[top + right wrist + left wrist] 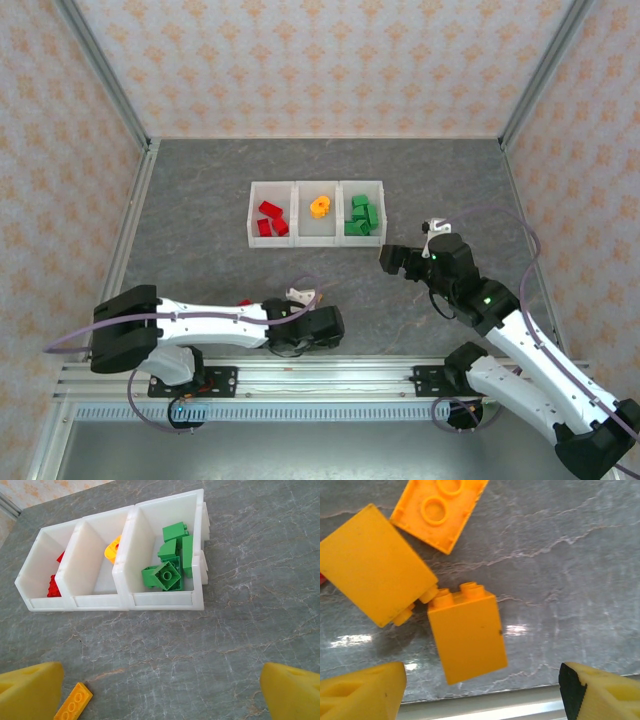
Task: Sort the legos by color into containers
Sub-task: Rotate the lego at the bottom-center of the table.
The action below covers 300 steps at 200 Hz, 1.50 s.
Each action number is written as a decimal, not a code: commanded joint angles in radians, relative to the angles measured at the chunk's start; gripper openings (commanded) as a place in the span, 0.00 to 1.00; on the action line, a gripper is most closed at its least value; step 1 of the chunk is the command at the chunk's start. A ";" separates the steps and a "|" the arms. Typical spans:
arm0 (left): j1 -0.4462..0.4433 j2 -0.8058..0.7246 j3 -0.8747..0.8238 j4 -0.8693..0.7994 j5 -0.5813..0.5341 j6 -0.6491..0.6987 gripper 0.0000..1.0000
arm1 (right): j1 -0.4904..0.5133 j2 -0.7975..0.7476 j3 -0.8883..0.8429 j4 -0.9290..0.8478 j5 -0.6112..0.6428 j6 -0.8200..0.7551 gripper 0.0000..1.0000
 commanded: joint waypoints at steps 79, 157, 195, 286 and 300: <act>0.016 0.138 -0.001 0.073 0.022 0.023 0.77 | -0.002 0.007 -0.013 -0.003 0.028 0.009 1.00; 0.075 0.148 0.031 0.082 0.012 0.083 0.57 | -0.002 0.006 -0.015 -0.002 0.024 0.010 1.00; 0.097 0.179 0.071 0.095 0.010 0.125 0.50 | -0.002 0.006 -0.014 -0.002 0.024 0.009 1.00; 0.161 0.187 0.117 0.043 -0.034 0.223 0.58 | -0.002 0.007 -0.016 0.001 0.021 0.008 1.00; 0.173 0.184 0.117 0.046 -0.034 0.243 0.58 | -0.002 0.009 -0.017 0.002 0.019 0.009 0.99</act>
